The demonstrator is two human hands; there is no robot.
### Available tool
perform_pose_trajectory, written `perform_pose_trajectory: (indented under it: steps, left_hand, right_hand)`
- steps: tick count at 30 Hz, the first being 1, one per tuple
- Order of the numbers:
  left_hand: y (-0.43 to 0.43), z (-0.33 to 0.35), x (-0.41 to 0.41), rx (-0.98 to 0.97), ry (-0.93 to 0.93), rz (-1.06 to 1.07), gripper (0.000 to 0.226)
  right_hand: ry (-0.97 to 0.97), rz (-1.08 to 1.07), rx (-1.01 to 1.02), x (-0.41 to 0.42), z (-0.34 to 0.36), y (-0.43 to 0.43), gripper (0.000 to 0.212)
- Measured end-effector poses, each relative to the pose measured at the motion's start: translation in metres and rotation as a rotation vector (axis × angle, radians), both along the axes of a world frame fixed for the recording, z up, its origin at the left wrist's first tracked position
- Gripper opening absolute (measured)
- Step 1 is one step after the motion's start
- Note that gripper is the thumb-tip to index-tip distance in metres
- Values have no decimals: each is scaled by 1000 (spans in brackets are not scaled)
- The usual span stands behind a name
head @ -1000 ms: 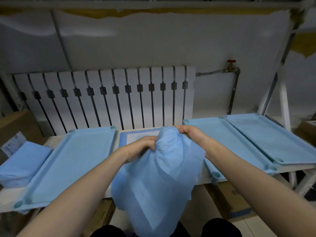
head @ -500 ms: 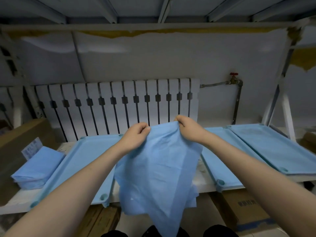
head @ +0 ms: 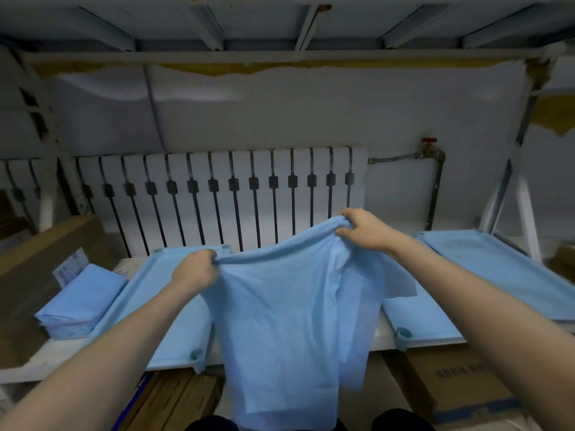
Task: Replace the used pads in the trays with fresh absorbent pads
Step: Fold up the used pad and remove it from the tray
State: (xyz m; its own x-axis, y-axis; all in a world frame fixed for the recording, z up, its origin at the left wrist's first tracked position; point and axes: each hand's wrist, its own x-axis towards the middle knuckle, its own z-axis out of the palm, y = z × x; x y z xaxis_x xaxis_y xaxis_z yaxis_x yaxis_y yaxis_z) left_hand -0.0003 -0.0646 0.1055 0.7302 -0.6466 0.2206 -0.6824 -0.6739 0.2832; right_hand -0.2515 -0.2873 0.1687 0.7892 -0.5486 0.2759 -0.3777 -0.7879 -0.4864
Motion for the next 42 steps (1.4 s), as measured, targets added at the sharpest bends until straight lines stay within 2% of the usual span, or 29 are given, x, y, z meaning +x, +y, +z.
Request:
perform_pose_trajectory:
  steps: [3,6,9,12,15,19,22,25,27,30,33,36,38,40,42]
  left_hand:
    - [-7,5,3,-218,112,12,19]
    - [-24,21,2,-340,289,17,17]
    - [-41,29,5,-258,471,51,14]
    - [-60,31,10,-205,459,82,22]
    - [-80,45,17,-408,397,125,24]
    - [-97,88,11,-737,106,128,29]
    - [-92,113,3,-931,-149,112,27]
    - [-81,102,1,-979,-267,30,28]
    - [-71,75,-3,-944,-291,-37,31]
    - [-54,14,-17,-786,-259,-91,36]
    - [-39,-52,-32,-530,-201,-132,41]
    - [-27,-98,-47,-95,-82,-160,38]
    - [-24,-111,-55,136,-8,-156,39]
    - [-22,-110,-57,250,23,-150,37]
    - [-23,-100,-56,338,72,-155,34]
  right_hand:
    - [148,-127,-142,-1,-6,-13,15]
    - [318,-229,-329,2,-13,-21,22]
    - [395,-334,-439,9,-24,-28,36]
    - [375,-416,-296,21,-38,-39,35]
    - [207,-464,-125,32,-38,-52,31]
    - [-287,-453,-117,36,-11,-72,27]
    - [-574,-311,-284,31,7,-76,30]
    - [-614,-250,-439,20,3,-76,27]
    - [-541,-222,-458,7,-16,-75,25]
    - [-400,-224,-491,-18,-62,-72,25]
    - [-46,-295,-348,-39,-100,-60,27]
    - [370,-306,-196,-49,-126,-39,28]
    - [556,-248,-125,-53,-137,-30,25]
    - [715,-224,-102,-55,-139,-22,12]
    - [809,-255,-119,-53,-131,-18,17]
